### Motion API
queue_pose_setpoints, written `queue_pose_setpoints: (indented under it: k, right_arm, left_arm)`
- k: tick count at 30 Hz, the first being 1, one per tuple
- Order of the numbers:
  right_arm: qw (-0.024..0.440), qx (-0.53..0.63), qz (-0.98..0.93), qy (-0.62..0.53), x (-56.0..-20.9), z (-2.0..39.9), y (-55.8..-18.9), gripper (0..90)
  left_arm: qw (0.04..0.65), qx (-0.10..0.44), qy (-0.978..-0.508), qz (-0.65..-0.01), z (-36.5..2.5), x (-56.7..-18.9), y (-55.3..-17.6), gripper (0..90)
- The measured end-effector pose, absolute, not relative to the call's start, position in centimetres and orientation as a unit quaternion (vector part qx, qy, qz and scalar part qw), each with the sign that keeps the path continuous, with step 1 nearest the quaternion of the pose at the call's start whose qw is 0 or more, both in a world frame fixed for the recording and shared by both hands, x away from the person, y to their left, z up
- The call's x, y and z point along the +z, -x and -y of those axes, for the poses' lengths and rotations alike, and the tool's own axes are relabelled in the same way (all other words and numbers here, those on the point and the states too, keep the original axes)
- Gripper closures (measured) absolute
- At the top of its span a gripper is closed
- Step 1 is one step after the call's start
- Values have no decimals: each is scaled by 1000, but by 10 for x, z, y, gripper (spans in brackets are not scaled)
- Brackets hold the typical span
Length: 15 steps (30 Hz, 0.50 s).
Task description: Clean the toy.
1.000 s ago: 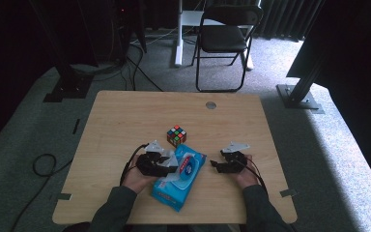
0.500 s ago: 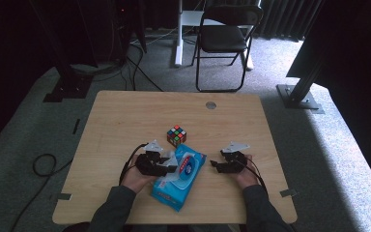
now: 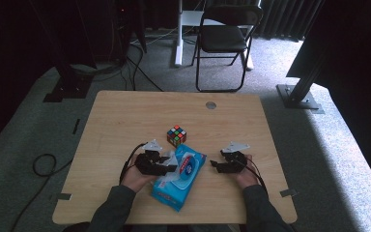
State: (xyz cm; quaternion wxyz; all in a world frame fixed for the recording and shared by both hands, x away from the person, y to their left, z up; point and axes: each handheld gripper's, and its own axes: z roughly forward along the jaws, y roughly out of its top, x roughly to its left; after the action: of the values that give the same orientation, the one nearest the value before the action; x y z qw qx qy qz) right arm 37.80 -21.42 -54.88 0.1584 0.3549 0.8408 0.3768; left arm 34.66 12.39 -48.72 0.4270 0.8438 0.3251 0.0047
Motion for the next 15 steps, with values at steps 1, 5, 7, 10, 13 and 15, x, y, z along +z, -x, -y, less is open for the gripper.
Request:
queue_pose_setpoints:
  k: [1, 5, 7, 10, 13, 15]
  right_arm:
    - [158, 377, -841, -355, -549, 214, -378, 323]
    - [158, 377, -841, -355, -549, 214, -378, 323]
    - [159, 377, -841, -355, -549, 214, -378, 323]
    - [158, 377, -841, -355, -549, 214, -378, 323]
    - [158, 377, -841, -355, -549, 214, -378, 323]
    - [158, 377, -841, -355, -549, 214, -378, 323]
  left_arm:
    - [427, 4, -844, -326, -124, -487, -347, 518]
    - [427, 6, -844, -324, -124, -486, -346, 543]
    - [428, 7, -844, -322, -125, -486, -345, 549]
    - [433, 10, -843, -320, -125, -484, -344, 568]
    - [436, 11, -842, -316, -125, -483, -344, 578]
    - [439, 10, -841, -315, -126, -483, -344, 579]
